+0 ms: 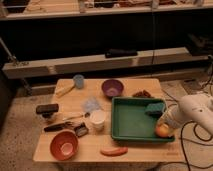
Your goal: Place apple in paper cup
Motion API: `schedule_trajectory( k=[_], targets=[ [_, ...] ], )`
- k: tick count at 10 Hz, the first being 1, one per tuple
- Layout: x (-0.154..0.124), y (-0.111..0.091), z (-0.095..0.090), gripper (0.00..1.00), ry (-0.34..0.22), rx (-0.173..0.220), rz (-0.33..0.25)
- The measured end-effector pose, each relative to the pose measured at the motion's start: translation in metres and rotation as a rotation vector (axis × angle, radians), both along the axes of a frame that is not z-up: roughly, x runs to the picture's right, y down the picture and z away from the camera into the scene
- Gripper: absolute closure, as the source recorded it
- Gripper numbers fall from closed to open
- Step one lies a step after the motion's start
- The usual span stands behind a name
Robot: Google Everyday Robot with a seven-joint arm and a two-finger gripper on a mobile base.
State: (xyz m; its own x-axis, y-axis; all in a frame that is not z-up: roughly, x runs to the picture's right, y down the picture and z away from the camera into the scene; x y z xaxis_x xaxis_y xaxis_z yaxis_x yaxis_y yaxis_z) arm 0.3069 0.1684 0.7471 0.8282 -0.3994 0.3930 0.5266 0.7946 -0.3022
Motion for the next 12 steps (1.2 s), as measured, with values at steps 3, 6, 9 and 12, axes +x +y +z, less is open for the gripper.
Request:
schedule_trajectory(
  k=[3, 6, 9, 12],
  targets=[
    [-0.039, -0.045, -0.005, 1.0, -0.04, 0.056, -0.005],
    [-0.097, -0.088, -0.007, 1.0, -0.11, 0.097, -0.004],
    [-0.166, -0.127, -0.015, 1.0, -0.19, 0.136, -0.024],
    [-0.227, -0.159, -0.024, 1.0, -0.263, 0.163, -0.07]
  ],
)
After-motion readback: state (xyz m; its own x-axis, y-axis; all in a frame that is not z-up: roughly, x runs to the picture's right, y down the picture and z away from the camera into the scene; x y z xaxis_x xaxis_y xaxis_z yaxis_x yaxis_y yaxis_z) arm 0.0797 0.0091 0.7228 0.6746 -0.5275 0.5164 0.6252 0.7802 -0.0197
